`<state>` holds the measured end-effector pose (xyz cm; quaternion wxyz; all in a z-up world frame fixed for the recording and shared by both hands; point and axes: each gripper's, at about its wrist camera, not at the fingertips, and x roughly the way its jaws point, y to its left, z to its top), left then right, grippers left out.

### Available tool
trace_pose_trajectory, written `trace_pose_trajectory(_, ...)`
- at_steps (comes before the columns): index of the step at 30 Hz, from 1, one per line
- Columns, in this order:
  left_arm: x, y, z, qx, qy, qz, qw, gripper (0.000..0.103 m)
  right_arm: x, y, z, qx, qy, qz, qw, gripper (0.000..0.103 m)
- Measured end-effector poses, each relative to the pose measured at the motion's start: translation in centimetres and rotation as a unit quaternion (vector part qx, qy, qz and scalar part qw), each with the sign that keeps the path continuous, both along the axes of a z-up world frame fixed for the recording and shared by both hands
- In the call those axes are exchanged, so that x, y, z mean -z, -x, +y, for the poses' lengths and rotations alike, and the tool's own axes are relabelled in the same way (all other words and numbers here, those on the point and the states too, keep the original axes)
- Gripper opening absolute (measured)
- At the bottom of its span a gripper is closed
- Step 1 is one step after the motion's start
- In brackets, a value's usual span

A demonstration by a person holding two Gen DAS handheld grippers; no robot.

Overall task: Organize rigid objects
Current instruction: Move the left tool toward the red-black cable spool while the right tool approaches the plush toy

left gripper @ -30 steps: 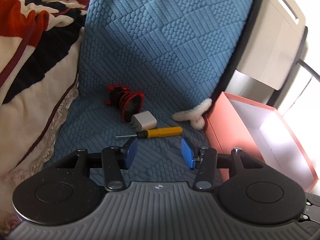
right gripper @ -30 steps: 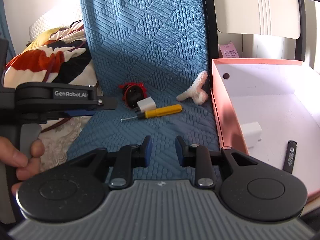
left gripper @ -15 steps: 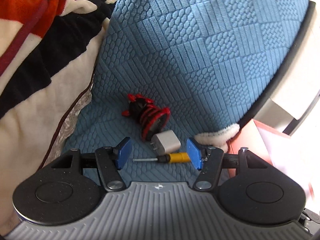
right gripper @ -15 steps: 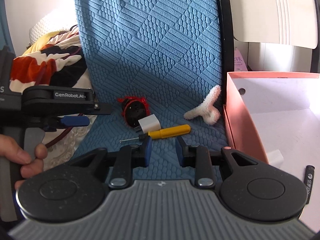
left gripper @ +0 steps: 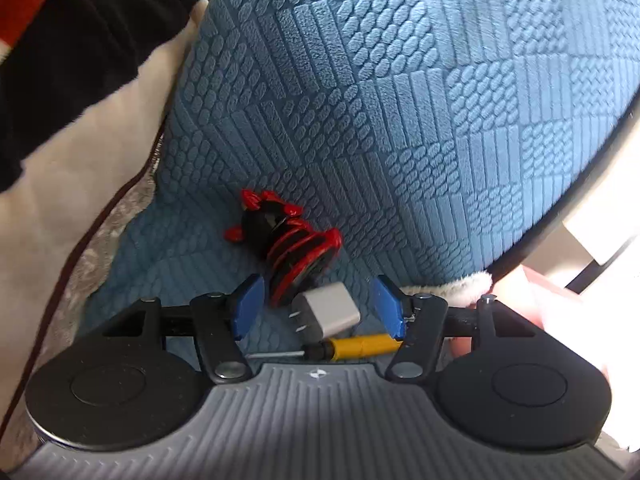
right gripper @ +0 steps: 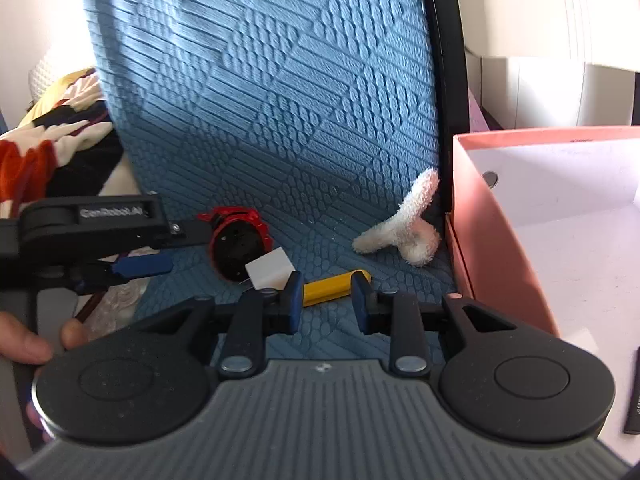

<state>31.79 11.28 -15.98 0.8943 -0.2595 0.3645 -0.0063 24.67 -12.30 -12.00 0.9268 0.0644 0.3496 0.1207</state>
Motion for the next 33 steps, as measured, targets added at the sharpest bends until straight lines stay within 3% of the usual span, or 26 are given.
trace_pose_trajectory(12,2.4,-4.6,2.5,-0.029,0.097,0.027,0.9945,0.066,2.4,-6.1,-0.3,0.044,-0.038,0.058,0.997,0.030)
trace_pose_trajectory(16,3.4,-6.1,2.5,-0.028,0.095,0.037,0.9944,0.066,3.2,-8.0,-0.8,0.062,-0.068,0.080,0.993,0.030)
trace_pose_trajectory(23,4.7,-8.0,2.6,-0.035,0.080,0.054,0.9947,0.066,3.7,-10.0,-1.2,0.082,-0.072,0.065,0.992,0.029)
trace_pose_trajectory(27,5.3,-8.5,3.2,-0.044,0.108,0.060,0.9914,0.066,4.0,-11.0,-1.6,0.094,-0.082,0.074,0.989,0.026)
trace_pose_trajectory(29,5.7,-8.6,3.7,-0.052,0.126,0.063,0.9887,0.066,4.2,-11.5,-2.2,0.107,-0.104,0.101,0.984,0.026)
trace_pose_trajectory(32,6.8,-8.5,4.8,-0.068,0.167,0.066,0.9814,0.066,4.4,-11.7,-2.5,0.112,-0.106,0.129,0.979,0.009)
trace_pose_trajectory(33,7.2,-8.5,5.1,-0.075,0.184,0.071,0.9774,0.066,4.4,-11.6,-2.4,0.111,-0.095,0.127,0.981,0.008)
